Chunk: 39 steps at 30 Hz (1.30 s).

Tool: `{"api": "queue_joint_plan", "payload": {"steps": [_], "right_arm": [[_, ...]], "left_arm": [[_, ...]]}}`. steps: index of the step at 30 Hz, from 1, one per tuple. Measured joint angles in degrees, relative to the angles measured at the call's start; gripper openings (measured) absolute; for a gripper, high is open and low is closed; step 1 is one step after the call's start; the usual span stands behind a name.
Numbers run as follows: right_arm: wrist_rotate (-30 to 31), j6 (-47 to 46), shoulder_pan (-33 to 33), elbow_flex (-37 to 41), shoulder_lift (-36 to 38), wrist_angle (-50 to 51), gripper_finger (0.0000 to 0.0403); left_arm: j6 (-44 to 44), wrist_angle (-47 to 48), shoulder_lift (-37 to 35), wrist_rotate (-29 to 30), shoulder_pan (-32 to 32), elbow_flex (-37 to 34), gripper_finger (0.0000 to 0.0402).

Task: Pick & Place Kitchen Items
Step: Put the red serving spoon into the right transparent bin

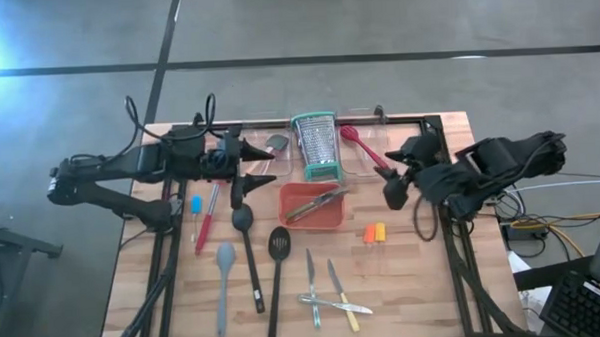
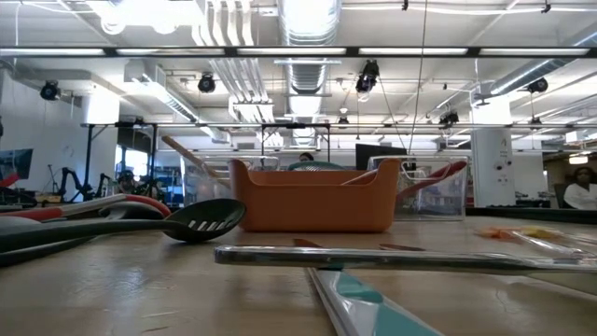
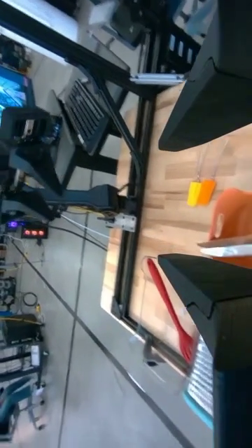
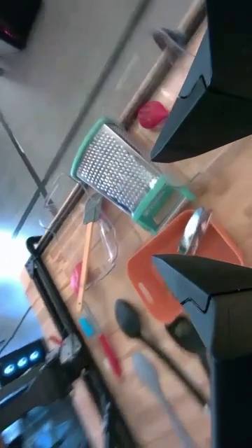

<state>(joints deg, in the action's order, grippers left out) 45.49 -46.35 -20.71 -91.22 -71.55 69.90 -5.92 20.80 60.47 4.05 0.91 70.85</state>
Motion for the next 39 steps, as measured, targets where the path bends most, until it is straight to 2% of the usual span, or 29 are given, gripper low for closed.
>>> {"api": "queue_joint_plan", "payload": {"steps": [3,12,17,21,26,35,39], "right_arm": [[2.8,5.0,0.0,0.0,-2.7,-0.2,0.0219],[4.6,14.2,0.0,-0.2,-10.2,-0.4,0.0219],[4.0,1.7,0.0,-0.7,-11.6,1.4,0.0219],[3.7,-9.9,-0.5,-1.1,-8.3,9.2,0.0219],[2.9,-22.4,-1.2,-0.9,-2.6,17.3,0.0219],[2.4,-22.3,-1.6,-0.8,2.9,17.6,0.0219],[2.3,-22.5,-1.5,-0.8,3.7,17.8,0.0219]], "left_arm": [[0.0,3.2,-0.4,0.2,0.0,0.0,0.0259],[-3.2,13.3,-3.0,0.4,-1.8,0.0,0.0259],[-8.0,23.3,-3.9,0.4,-2.2,0.0,0.0259],[-14.2,32.5,-4.2,1.1,-2.6,0.0,0.0259],[-23.6,43.9,-4.2,7.5,-3.6,0.0,0.0259],[-41.0,56.6,-4.2,21.5,-4.6,-2.8,0.0259],[-47.4,57.9,-4.4,18.8,-4.7,-8.7,0.0259]]}}
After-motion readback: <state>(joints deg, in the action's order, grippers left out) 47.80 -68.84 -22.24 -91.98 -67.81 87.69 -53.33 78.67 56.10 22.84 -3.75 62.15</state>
